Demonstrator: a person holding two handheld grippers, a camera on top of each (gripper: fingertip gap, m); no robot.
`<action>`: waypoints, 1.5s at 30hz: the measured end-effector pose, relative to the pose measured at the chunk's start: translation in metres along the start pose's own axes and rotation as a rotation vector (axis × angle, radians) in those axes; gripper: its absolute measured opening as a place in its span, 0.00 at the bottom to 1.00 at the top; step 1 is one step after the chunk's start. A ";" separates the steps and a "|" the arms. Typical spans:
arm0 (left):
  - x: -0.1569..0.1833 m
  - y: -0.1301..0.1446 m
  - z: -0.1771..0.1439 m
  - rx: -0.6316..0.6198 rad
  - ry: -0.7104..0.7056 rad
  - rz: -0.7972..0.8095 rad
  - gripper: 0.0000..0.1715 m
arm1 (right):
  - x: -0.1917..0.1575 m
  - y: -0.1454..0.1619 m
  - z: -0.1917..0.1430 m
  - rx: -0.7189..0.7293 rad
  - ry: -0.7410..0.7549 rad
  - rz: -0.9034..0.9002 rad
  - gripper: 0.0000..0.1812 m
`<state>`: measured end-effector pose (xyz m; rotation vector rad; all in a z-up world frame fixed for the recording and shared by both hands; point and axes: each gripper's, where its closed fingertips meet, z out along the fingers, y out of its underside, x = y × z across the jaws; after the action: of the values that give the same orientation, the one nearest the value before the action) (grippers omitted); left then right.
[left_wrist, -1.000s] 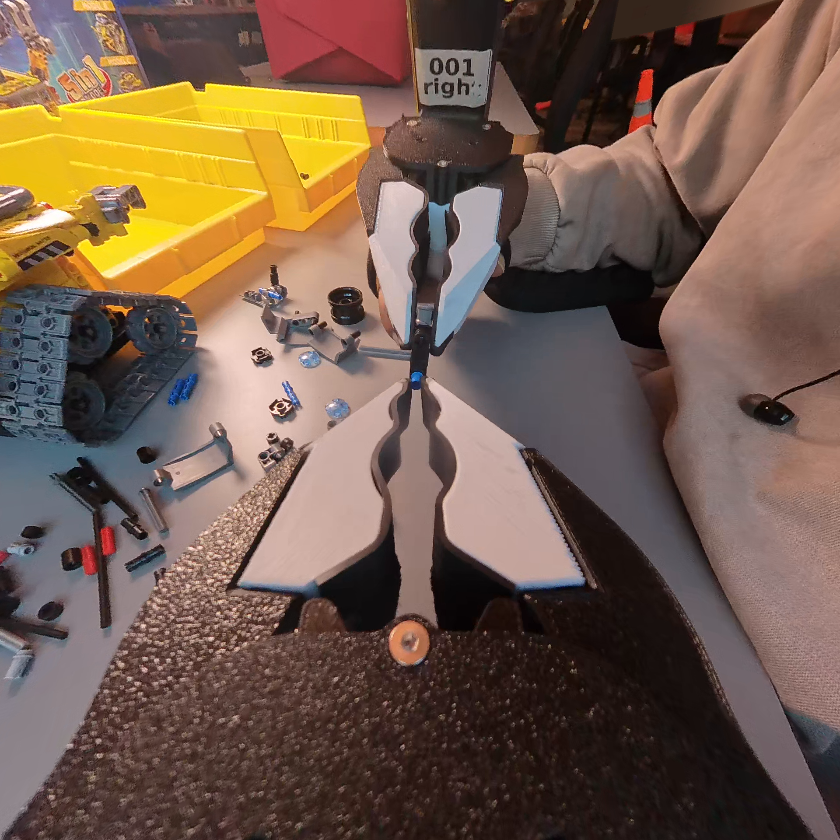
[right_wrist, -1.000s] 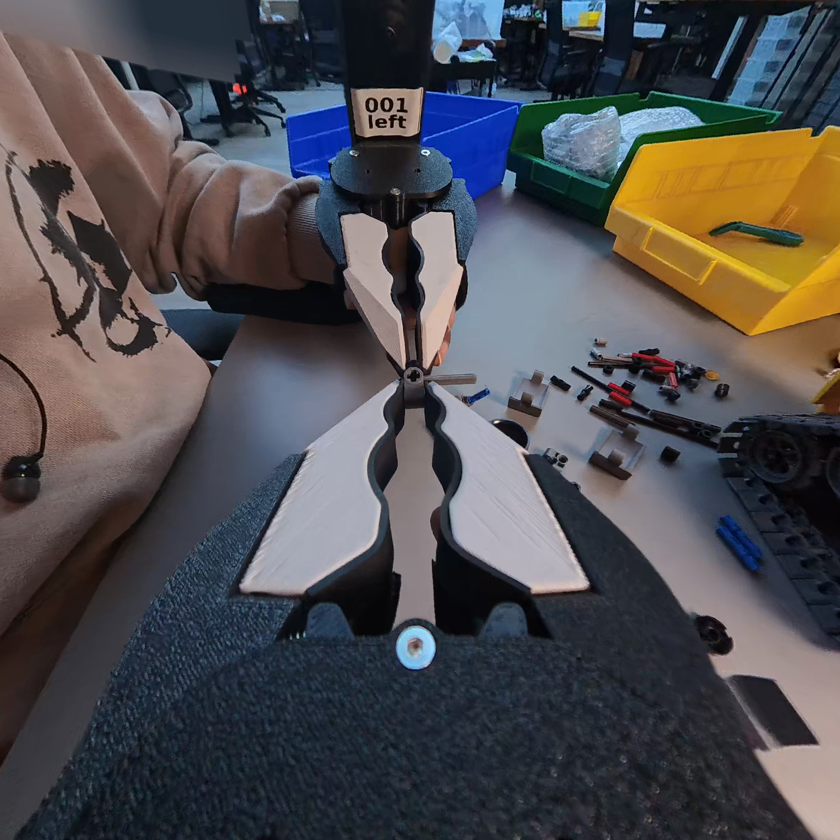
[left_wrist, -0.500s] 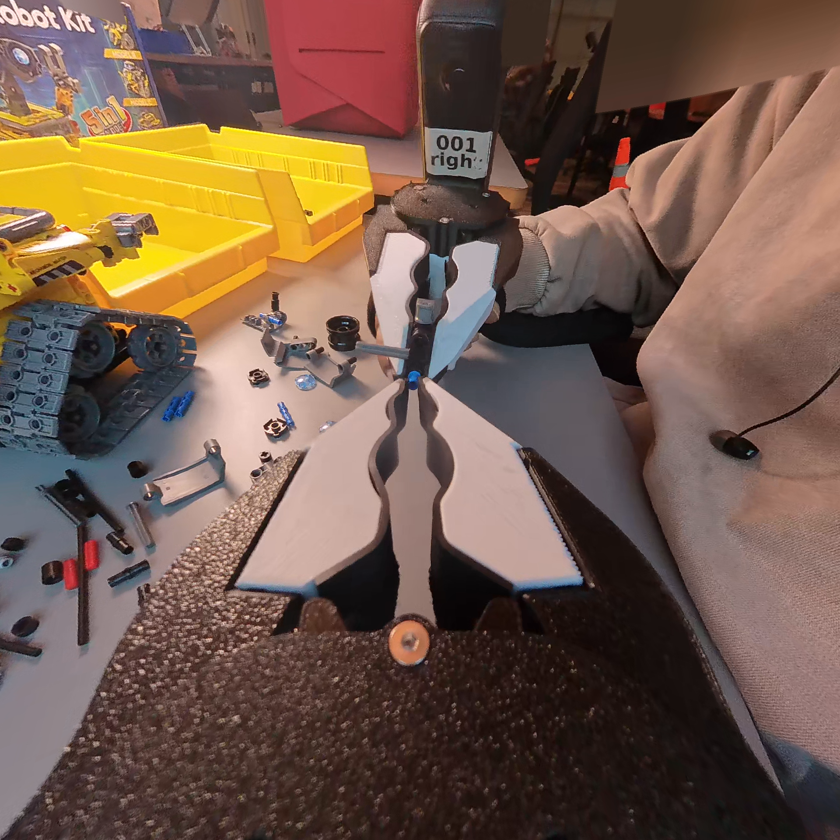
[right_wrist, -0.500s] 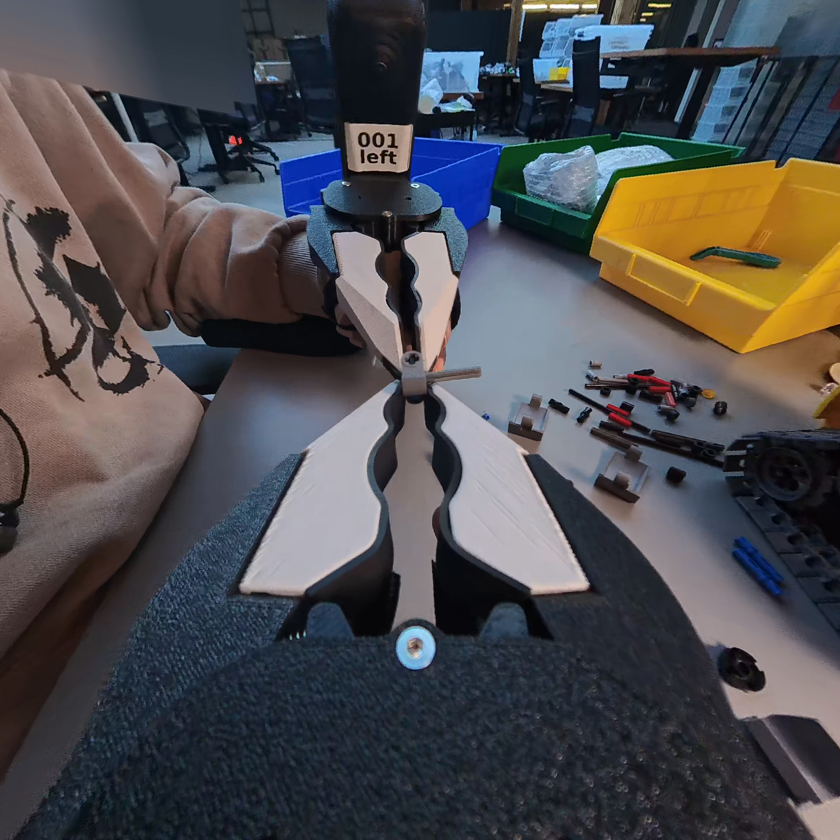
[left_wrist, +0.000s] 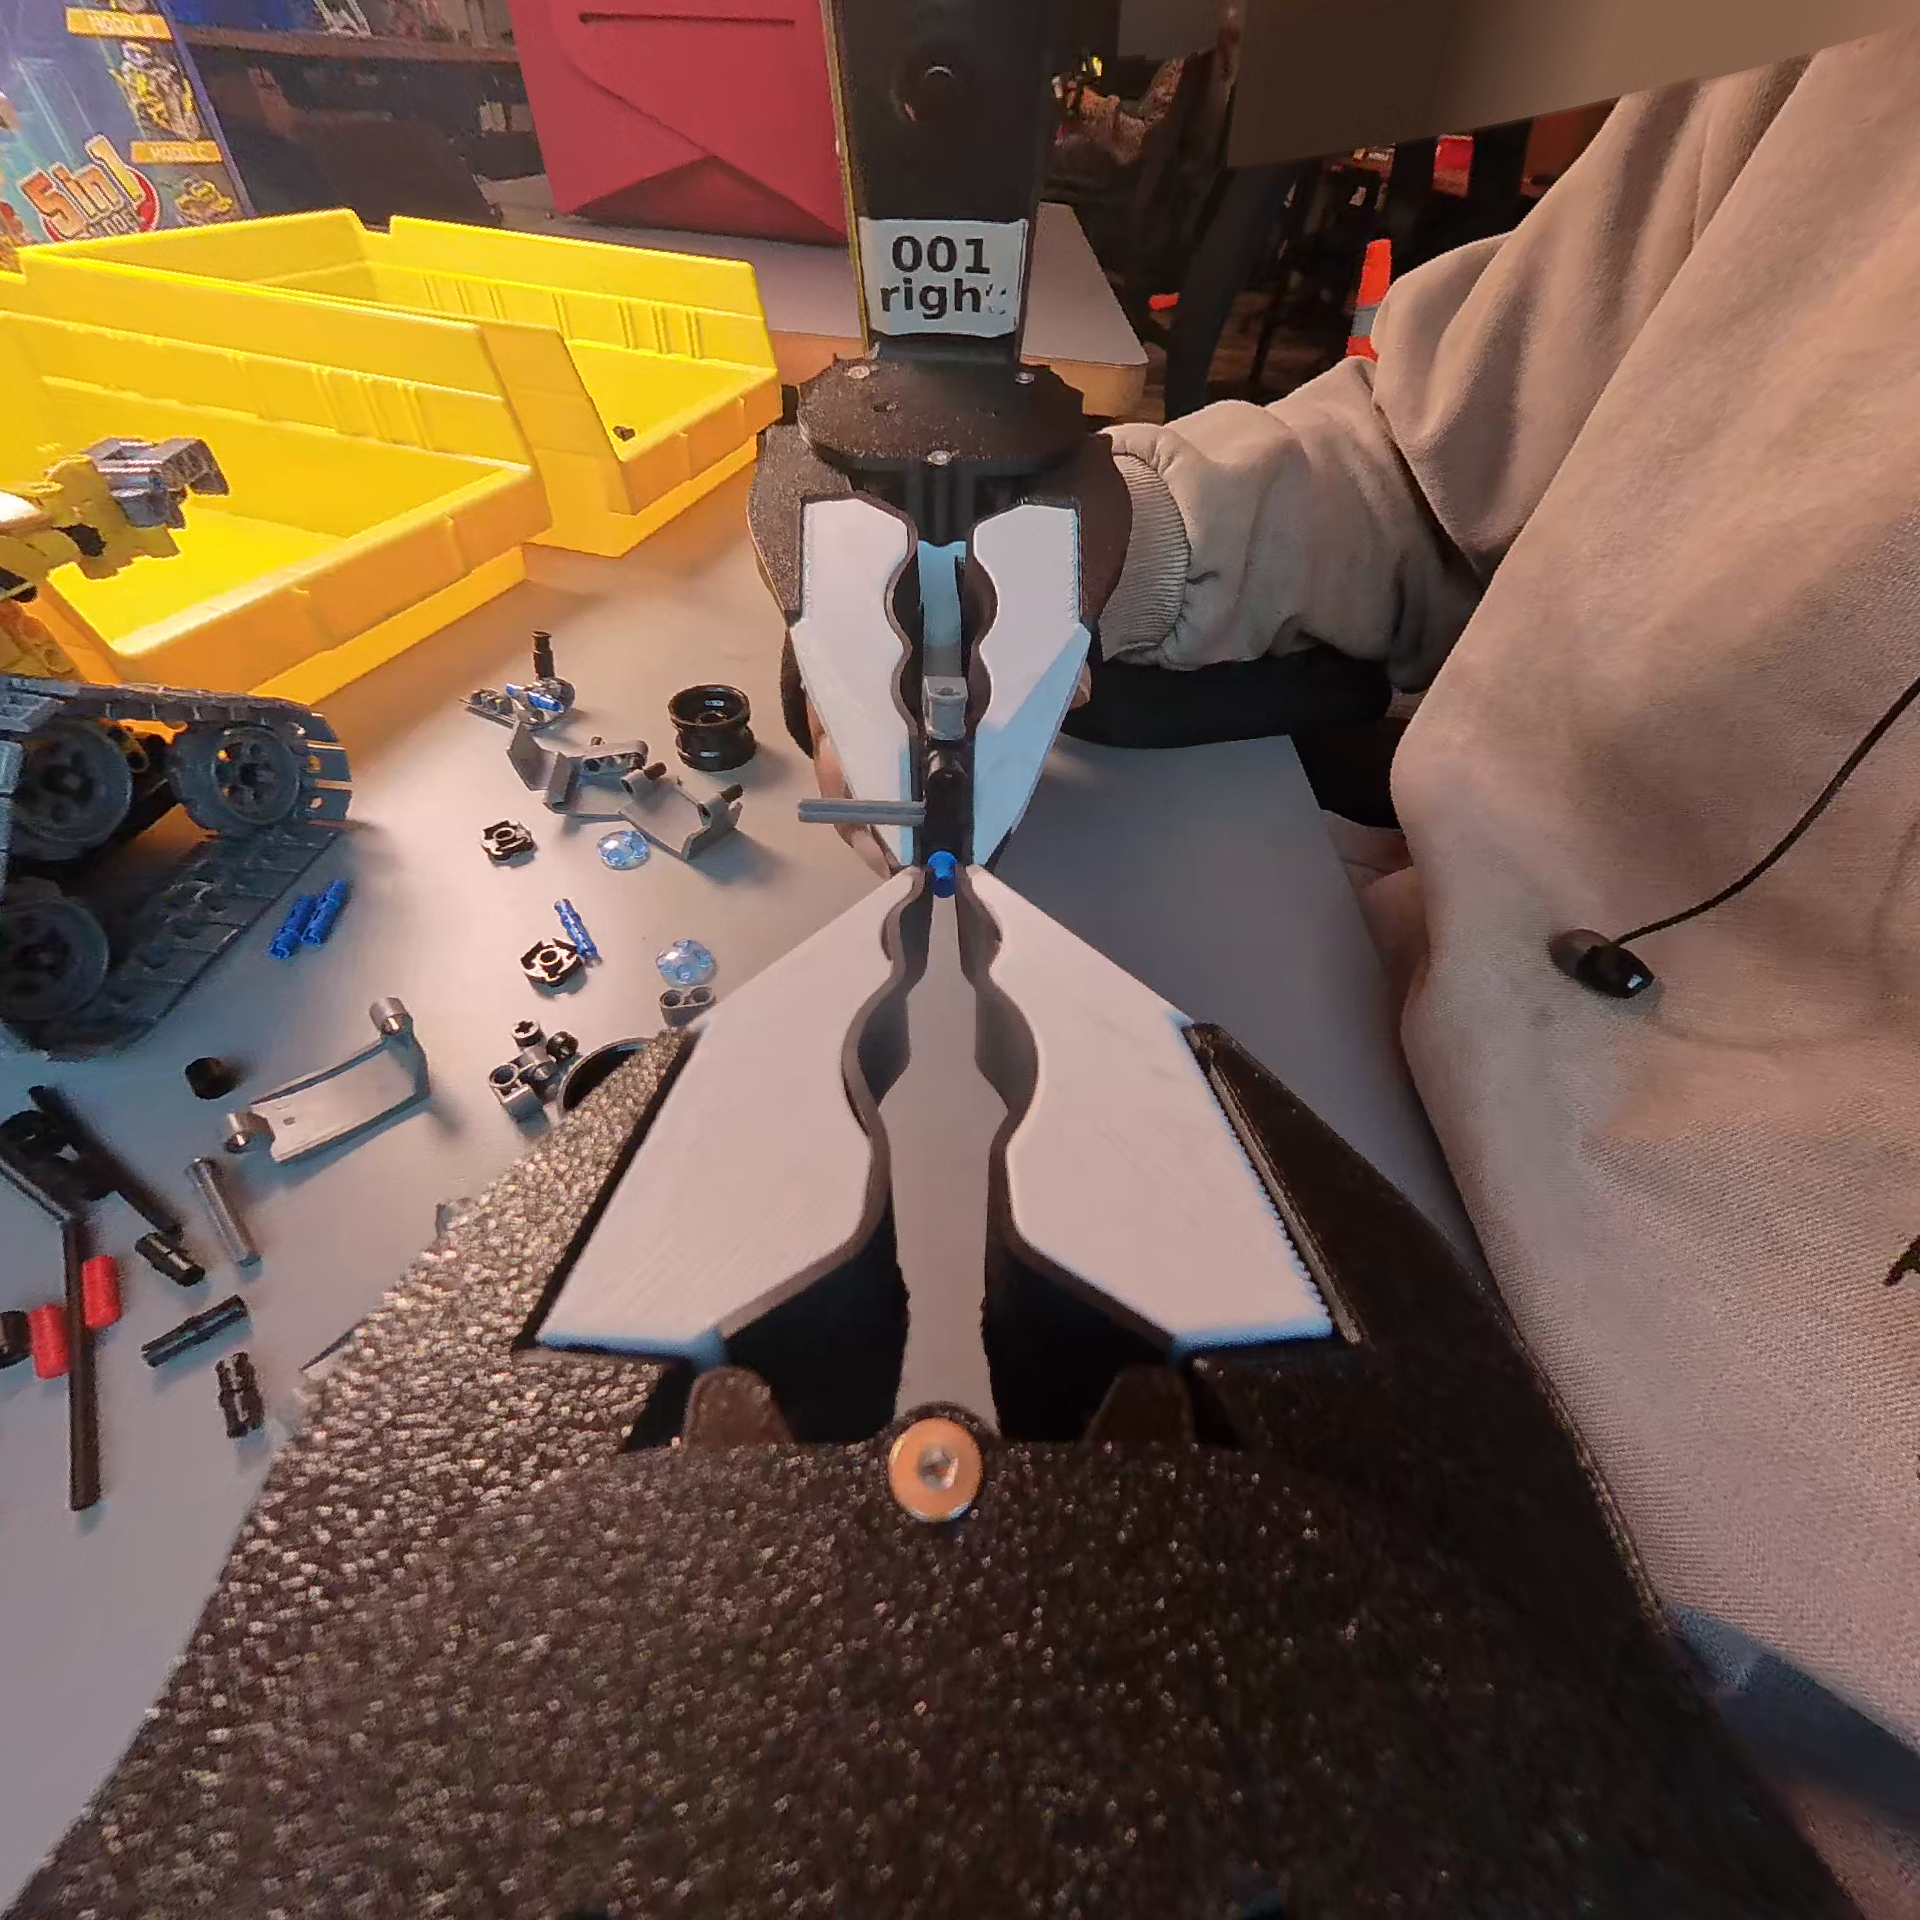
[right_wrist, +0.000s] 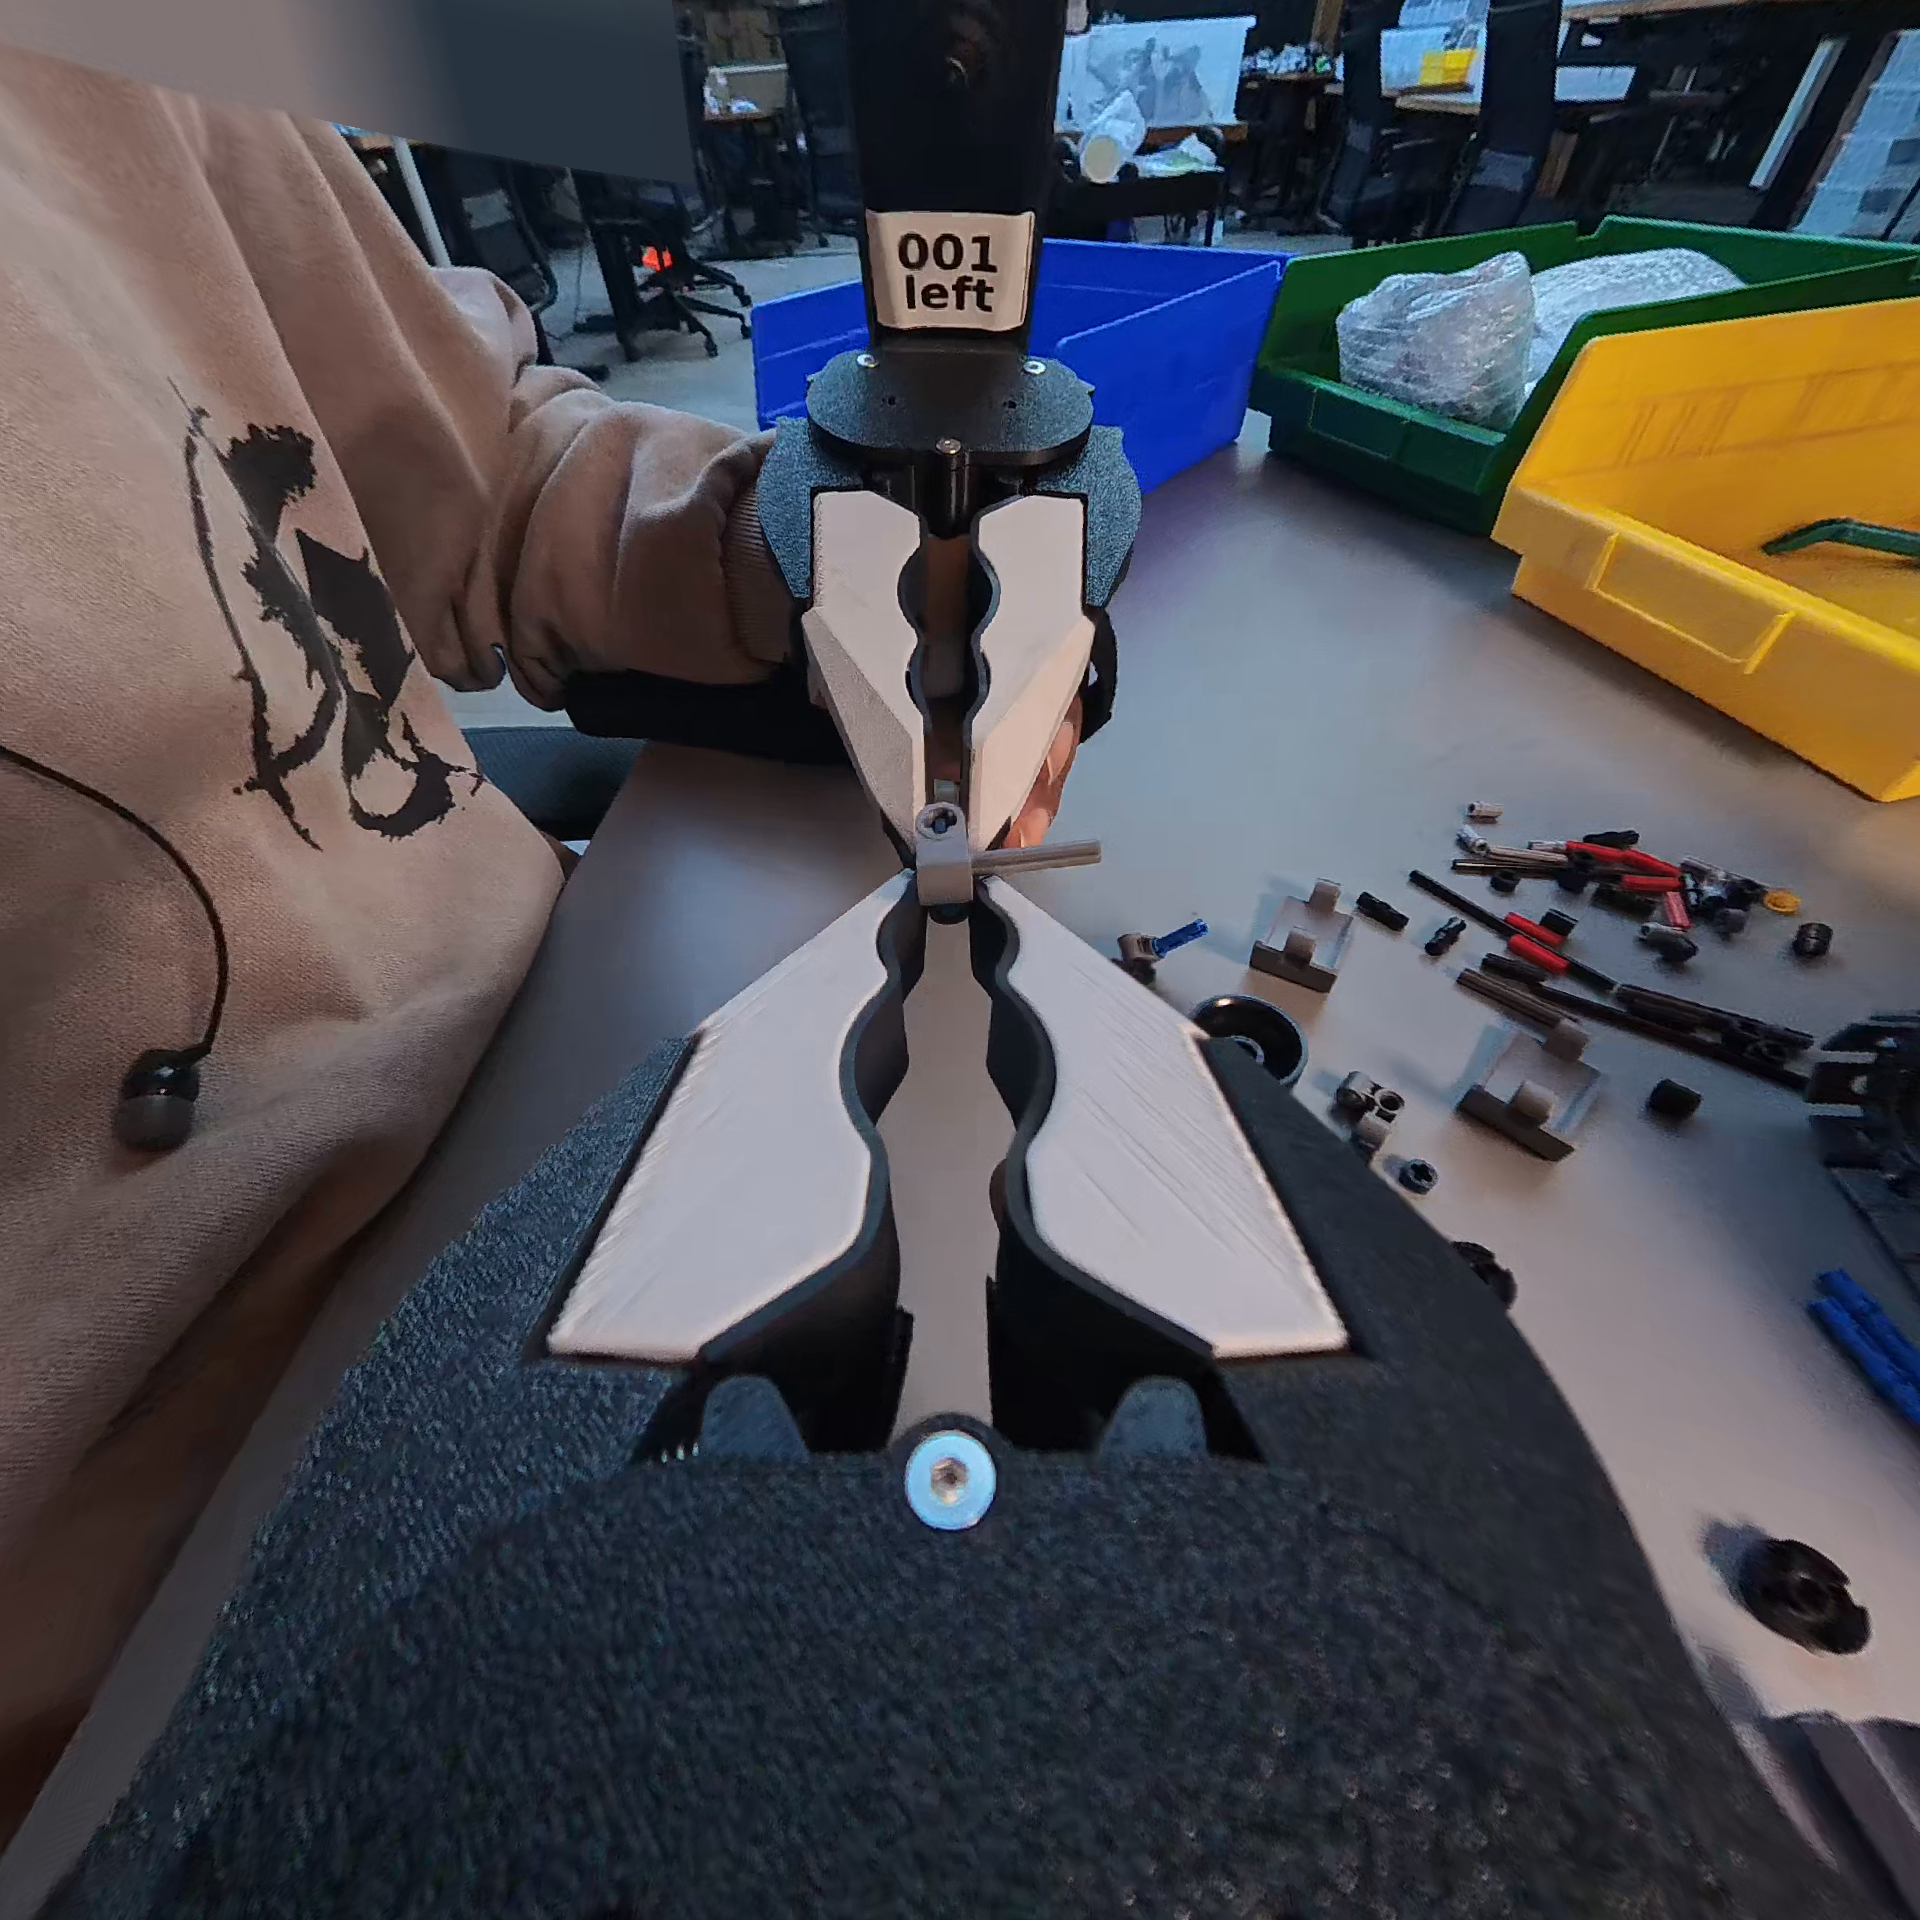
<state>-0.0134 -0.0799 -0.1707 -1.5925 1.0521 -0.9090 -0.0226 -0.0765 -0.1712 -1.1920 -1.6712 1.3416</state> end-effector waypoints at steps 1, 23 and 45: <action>0.001 -0.001 0.000 -0.002 0.001 0.003 0.02 | -0.001 -0.001 -0.001 0.004 -0.011 0.003 0.03; -0.020 -0.039 -0.041 0.179 -0.088 -0.005 0.02 | 0.029 -0.014 -0.047 0.057 0.070 -0.029 0.03; -0.072 0.057 -0.042 -0.328 -0.342 0.101 0.02 | 0.050 0.036 -0.022 -0.180 0.290 -0.145 0.03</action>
<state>-0.0883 -0.0343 -0.2210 -1.8647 1.0607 -0.3873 -0.0122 -0.0204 -0.2024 -1.2724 -1.6562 0.8974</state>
